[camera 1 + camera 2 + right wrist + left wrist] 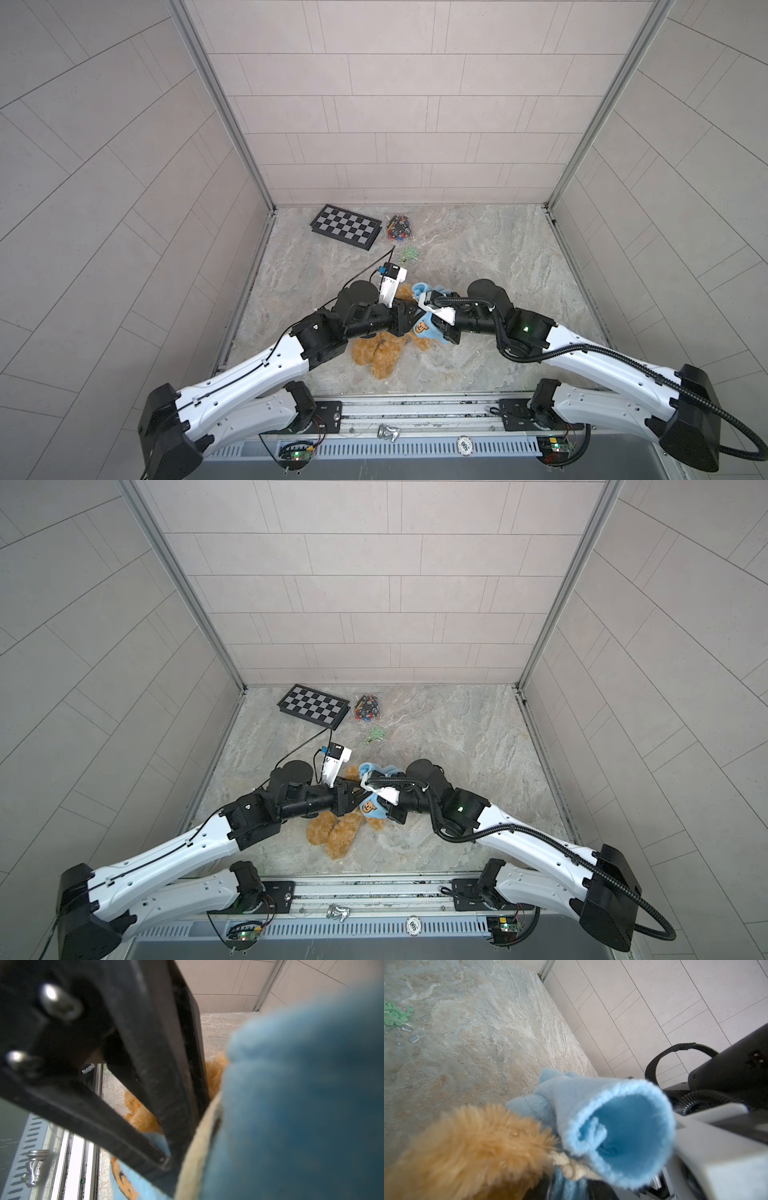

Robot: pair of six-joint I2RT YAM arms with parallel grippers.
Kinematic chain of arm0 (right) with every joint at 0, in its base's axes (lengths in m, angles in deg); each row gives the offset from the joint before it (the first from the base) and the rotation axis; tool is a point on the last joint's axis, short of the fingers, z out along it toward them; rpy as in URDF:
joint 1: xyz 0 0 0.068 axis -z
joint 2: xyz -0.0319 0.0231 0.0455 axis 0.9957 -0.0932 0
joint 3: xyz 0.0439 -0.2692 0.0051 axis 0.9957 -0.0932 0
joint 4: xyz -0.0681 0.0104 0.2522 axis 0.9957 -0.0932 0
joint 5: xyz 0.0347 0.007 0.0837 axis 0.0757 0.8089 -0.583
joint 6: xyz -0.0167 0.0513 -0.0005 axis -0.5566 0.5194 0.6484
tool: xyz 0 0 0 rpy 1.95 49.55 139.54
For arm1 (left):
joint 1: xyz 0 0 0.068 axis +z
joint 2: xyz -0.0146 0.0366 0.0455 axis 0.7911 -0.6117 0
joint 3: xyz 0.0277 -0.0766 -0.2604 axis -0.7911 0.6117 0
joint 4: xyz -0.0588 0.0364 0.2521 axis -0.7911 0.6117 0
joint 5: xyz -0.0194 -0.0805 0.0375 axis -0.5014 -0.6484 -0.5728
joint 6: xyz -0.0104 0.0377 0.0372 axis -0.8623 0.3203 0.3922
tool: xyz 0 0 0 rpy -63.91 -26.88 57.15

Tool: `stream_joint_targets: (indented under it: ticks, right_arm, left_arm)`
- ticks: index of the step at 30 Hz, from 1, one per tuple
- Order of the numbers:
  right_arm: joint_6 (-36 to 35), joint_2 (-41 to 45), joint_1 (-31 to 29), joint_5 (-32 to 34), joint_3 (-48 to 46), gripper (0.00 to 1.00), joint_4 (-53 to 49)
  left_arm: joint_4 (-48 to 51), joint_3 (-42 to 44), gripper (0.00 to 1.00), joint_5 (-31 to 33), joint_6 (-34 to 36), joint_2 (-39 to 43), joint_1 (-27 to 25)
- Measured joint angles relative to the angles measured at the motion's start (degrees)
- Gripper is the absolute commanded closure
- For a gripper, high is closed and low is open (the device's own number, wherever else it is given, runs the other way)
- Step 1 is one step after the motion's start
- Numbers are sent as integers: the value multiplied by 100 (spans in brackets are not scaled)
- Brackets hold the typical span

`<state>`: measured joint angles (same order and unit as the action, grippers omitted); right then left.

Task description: Dress the teddy bear

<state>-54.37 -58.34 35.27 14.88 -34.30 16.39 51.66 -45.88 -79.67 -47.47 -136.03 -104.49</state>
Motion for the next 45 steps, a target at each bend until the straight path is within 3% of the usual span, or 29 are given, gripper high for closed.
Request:
stream_joint_targets:
  ticks: [5,10,20,32,40,45]
  right_arm:
    - [-22,111,-57,70,-57,100,17]
    - [-55,267,-87,133,-122,100,59]
    - [-280,614,-260,424,-219,100,50]
    - [-389,1016,-542,802,-568,100,310]
    - [-378,1040,-586,876,-737,100,402]
    - [-382,1038,-647,944,-756,100,409]
  left_arm:
    - [-122,57,100,-79,-136,-4,-4]
    - [-17,66,100,-52,-133,258,85]
    - [787,52,100,247,31,907,964]
    - [1067,433,100,739,-87,1130,1163]
    - [892,1058,100,629,-188,1274,1274]
    - [468,1438,100,157,-229,1239,1731]
